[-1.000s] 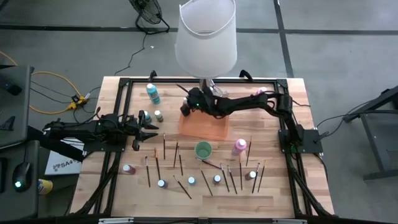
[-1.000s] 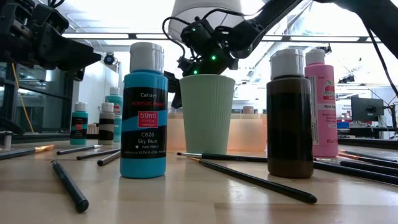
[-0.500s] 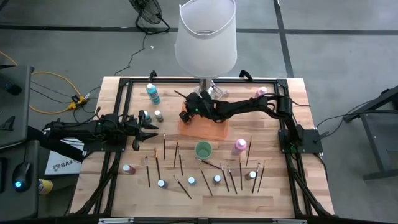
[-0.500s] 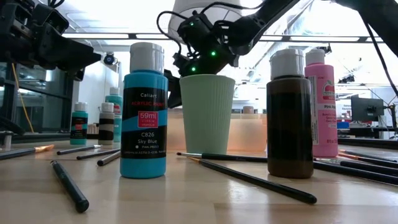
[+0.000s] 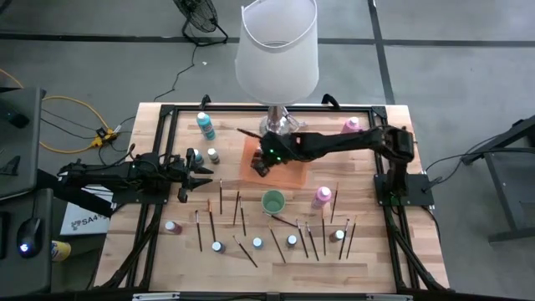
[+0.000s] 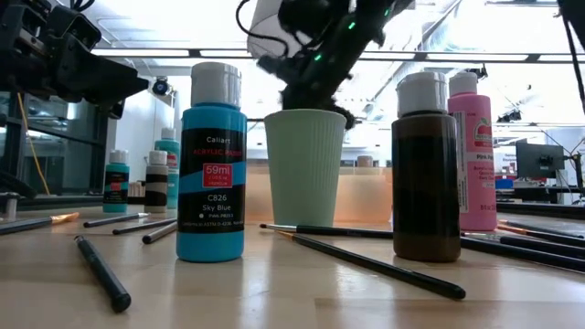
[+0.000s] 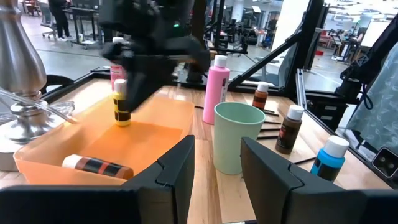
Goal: Pick & Place Paint Supplies
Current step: Put the small brown paint bottle into the orange bin
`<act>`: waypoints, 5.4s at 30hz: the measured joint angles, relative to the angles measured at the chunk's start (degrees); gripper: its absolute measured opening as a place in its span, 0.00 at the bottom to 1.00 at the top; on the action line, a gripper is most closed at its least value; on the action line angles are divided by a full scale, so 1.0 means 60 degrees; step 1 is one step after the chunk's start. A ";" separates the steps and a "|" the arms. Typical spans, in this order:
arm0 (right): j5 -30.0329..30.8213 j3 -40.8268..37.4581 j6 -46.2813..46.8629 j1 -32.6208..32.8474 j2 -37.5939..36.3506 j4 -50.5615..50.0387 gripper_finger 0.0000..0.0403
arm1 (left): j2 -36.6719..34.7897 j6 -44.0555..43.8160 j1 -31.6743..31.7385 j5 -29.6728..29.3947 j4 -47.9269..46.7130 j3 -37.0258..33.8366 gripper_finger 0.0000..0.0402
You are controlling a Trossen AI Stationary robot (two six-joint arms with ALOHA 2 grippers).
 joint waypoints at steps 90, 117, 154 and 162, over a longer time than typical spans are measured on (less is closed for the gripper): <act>-0.1949 0.0007 1.5715 0.7057 -0.2332 -0.7895 0.58 | 0.0003 -0.0313 -0.0003 -0.0062 -0.0010 0.0000 0.31; -0.1901 -0.1967 1.5848 0.6834 -0.2142 -0.6450 0.57 | 0.0002 -0.0783 0.0000 -0.0069 -0.0018 0.0000 0.31; -0.2227 -0.1570 1.5675 0.6805 -0.2720 -0.5785 0.30 | 0.0000 -0.0787 0.0000 -0.0069 -0.0022 0.0000 0.31; -0.0403 -0.0712 1.4871 0.6669 -0.3718 -0.6070 0.30 | 0.0002 -0.0790 0.0000 -0.0069 -0.0022 0.0000 0.31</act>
